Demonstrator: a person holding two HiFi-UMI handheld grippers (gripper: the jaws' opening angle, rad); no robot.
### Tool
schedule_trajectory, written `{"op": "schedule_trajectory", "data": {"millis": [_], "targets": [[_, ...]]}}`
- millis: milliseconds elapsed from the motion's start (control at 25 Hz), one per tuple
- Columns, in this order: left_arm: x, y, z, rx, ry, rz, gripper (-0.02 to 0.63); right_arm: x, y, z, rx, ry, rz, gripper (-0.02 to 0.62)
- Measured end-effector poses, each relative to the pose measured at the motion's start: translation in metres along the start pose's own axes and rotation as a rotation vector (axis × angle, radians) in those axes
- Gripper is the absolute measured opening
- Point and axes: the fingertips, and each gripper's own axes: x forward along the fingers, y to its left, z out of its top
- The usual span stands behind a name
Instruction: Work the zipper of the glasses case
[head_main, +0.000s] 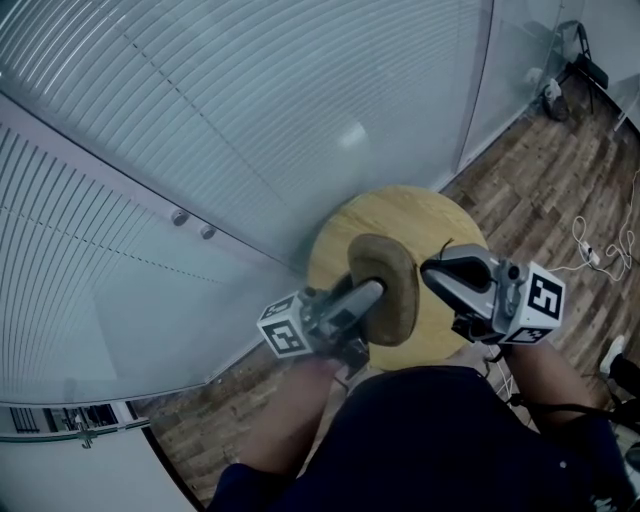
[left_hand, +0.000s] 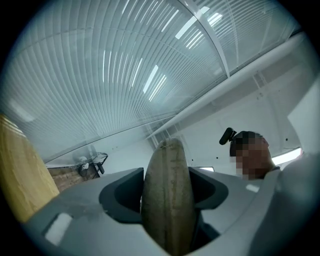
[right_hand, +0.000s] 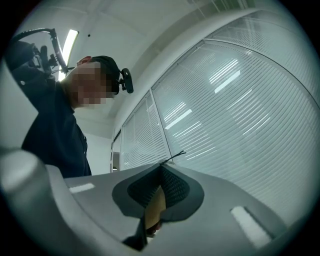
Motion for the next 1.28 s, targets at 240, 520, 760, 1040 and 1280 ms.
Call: {"op": "schedule_trajectory", "data": {"millis": [240, 520, 760, 1040, 1280], "targets": [[-0.005, 0.002, 0.025, -0.015, -0.116, -0.008, 0.278, -0.003, 0.016, -0.02, -0.017, 0.052, 0.016, 0.009], [0.006, 0.004, 0.053, -0.018, -0.184, 0.014, 0.279, 0.0, 0.018, -0.023, -0.021, 0.076, 0.002, 0.009], [0.008, 0.018, 0.061, -0.077, -0.252, 0.042, 0.279, -0.005, 0.019, -0.033, -0.106, 0.082, 0.004, 0.009], [0.011, 0.016, 0.065, -0.097, -0.323, 0.07, 0.279, -0.006, 0.034, -0.035, -0.177, 0.062, 0.002, 0.009], [0.023, 0.017, 0.07, -0.155, -0.418, 0.085, 0.279, -0.004, 0.04, -0.028, -0.304, 0.069, -0.006, 0.009]]}}
